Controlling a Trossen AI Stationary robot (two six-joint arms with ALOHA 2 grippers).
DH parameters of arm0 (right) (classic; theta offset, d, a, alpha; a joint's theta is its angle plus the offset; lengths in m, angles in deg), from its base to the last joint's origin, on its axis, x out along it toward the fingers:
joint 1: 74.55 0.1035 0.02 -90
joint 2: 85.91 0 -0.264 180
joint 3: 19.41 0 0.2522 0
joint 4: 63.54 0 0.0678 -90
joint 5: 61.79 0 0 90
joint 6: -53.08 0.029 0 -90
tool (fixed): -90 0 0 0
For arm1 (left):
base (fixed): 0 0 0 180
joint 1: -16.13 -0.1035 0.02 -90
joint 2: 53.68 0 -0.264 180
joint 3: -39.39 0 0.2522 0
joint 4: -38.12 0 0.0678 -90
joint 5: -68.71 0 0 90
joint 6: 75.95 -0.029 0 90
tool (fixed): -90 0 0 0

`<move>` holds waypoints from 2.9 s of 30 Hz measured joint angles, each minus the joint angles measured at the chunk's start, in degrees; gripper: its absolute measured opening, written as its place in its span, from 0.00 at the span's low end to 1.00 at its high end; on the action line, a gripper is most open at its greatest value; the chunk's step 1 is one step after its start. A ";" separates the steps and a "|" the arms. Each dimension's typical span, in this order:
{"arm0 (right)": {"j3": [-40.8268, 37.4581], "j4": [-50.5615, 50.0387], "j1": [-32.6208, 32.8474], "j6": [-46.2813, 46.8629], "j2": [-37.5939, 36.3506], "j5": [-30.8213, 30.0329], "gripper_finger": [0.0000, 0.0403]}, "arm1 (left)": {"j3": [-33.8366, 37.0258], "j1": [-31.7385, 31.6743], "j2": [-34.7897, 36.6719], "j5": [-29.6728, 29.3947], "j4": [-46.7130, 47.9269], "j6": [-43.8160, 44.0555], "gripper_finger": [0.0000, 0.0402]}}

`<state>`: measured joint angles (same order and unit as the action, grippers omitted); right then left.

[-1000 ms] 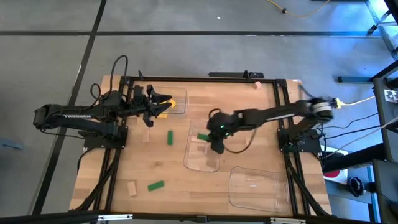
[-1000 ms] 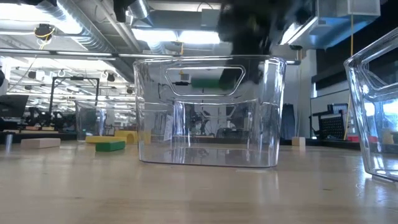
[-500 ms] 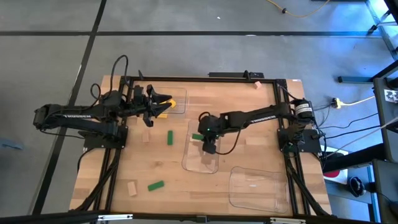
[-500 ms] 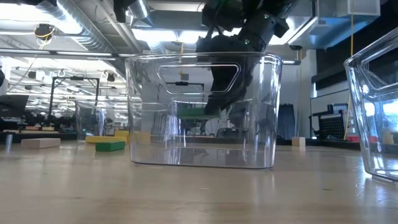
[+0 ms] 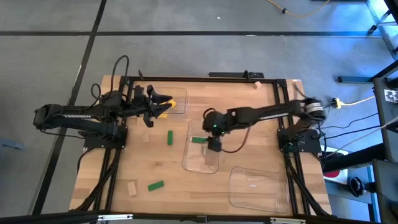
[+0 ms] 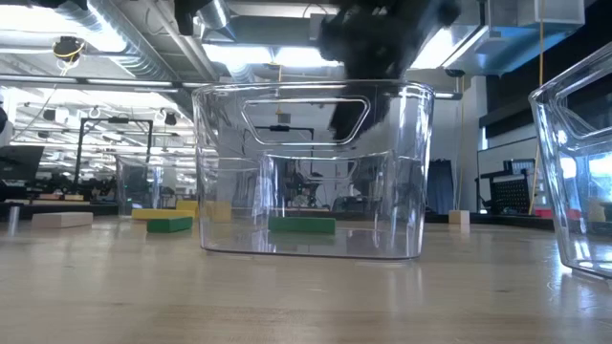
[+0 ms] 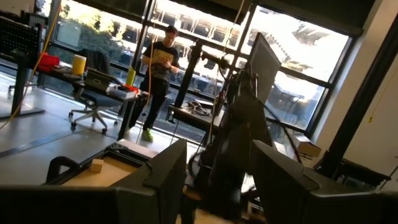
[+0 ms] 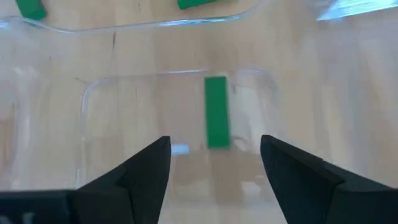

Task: Sort & place blocks by color
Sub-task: Put the top green block into the middle transparent bin

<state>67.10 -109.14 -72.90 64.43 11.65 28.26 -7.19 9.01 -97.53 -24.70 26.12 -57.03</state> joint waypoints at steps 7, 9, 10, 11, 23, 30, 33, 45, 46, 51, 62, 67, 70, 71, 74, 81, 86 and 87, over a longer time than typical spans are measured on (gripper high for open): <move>-2.59 -11.18 -0.05 3.81 -16.35 -11.78 0.61 | 0.01 0.00 0.00 1.57 5.52 0.02 0.42; -5.89 -9.07 -0.02 7.51 -22.23 -12.87 0.61 | 0.02 0.02 0.00 1.57 7.02 0.00 0.42; -8.06 -6.83 -0.02 9.63 -25.16 -13.14 0.61 | 0.02 0.01 0.00 1.58 7.43 -0.02 0.42; -10.49 -4.11 -0.02 11.71 -28.06 -13.20 0.61 | 0.02 0.01 0.00 1.57 7.62 -0.22 0.42; -34.99 45.02 0.02 11.03 -47.13 -12.45 0.61 | 0.02 0.00 0.00 1.05 8.15 -4.53 0.42; -35.01 45.16 0.02 10.73 -47.23 -12.47 0.61 | 0.02 0.02 0.00 0.45 9.42 -4.09 0.42; -35.01 45.15 0.02 10.66 -47.23 -12.47 0.61 | -0.41 0.02 -0.01 -2.53 11.59 0.98 0.42; -35.01 42.56 0.02 10.45 -47.21 -12.56 0.61 | -15.58 8.78 -16.45 -10.76 56.58 32.37 0.42; -35.01 42.43 0.02 10.37 -47.21 -12.62 0.61 | -15.58 10.09 -18.23 -11.55 57.36 34.87 0.42; -35.01 41.35 0.02 8.83 -47.21 -12.65 0.61 | -15.64 15.04 -26.28 -16.01 58.54 47.41 0.42; -35.01 38.31 0.02 9.09 -47.19 -13.11 0.61 | -15.67 22.17 -38.06 -18.92 67.96 68.69 0.42; -35.01 36.72 0.03 9.11 -47.19 -13.11 0.61 | -15.67 23.69 -41.96 -20.48 68.30 79.03 0.42; -35.01 36.54 0.04 9.09 -47.19 -13.13 0.61 | -15.67 23.78 -43.91 -20.56 68.29 83.28 0.42; -35.01 36.54 0.02 9.11 -47.19 -13.22 0.61 | -15.67 23.78 -44.46 -20.78 68.31 84.58 0.42; -35.01 36.54 0.04 9.10 -47.19 -14.58 0.61 | -15.67 23.30 -45.44 -22.09 67.83 87.45 0.42; -35.01 36.56 0.04 8.61 -47.19 -15.48 0.61 | -15.67 22.03 -45.57 -22.89 63.56 85.07 0.42; -35.01 36.58 0.04 7.79 -47.19 -15.52 0.61 | -15.65 21.15 -46.76 -22.20 61.76 80.84 0.42; -35.01 36.61 0.04 7.80 -47.19 -15.59 0.61 | -15.68 21.06 -46.91 -22.30 61.56 80.20 0.42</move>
<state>32.09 -72.53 -72.85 72.23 -35.54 12.66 -22.87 30.08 -144.44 -47.00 87.67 23.17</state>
